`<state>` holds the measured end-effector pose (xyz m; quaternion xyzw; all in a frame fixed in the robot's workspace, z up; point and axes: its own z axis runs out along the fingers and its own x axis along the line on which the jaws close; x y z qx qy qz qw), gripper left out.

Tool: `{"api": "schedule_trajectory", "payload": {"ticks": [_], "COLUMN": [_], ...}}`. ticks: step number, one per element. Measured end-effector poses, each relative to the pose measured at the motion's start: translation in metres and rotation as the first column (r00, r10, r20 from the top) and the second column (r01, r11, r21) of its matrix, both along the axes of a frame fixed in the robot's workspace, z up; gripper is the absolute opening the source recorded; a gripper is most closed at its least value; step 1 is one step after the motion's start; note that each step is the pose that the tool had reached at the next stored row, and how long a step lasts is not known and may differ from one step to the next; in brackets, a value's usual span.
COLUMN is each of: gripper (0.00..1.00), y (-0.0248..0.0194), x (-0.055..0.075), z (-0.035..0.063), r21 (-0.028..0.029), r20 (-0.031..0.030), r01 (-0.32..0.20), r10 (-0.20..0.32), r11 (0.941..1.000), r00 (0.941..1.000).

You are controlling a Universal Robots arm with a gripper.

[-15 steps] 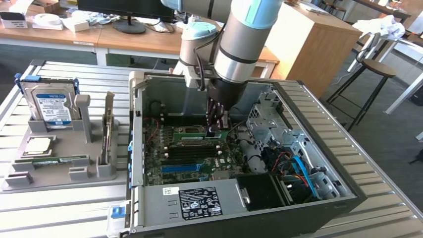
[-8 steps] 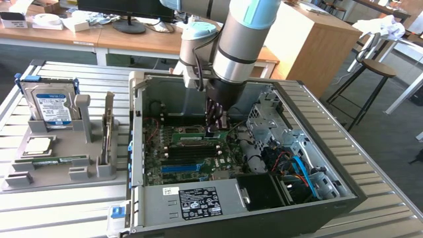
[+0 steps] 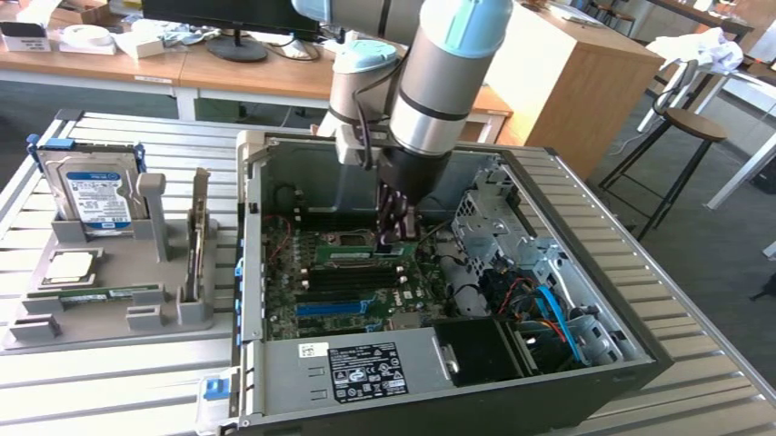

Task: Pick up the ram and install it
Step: 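Insert the ram into the slot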

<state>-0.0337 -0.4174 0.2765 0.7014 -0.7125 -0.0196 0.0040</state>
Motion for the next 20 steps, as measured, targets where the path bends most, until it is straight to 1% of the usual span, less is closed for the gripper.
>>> {"api": "schedule_trajectory", "payload": {"ticks": [8,12,14,20], "gripper": [0.11,0.11,0.11,0.11], "y": [0.0000,0.0000,0.0000,0.0000], "x": [0.000,0.000,0.000,0.000], "z": [-0.0089,-0.0091,-0.0097,-0.0144], "r21": [0.0004,0.0004,0.0019,0.0017], "r20": [0.0001,-0.0001,0.0002,0.0000], "r01": [0.000,0.000,0.000,0.000], "r10": [0.000,0.000,0.000,0.000], "r11": [1.0000,1.0000,1.0000,1.0000], "r00": [1.0000,1.0000,1.0000,1.0000]}}
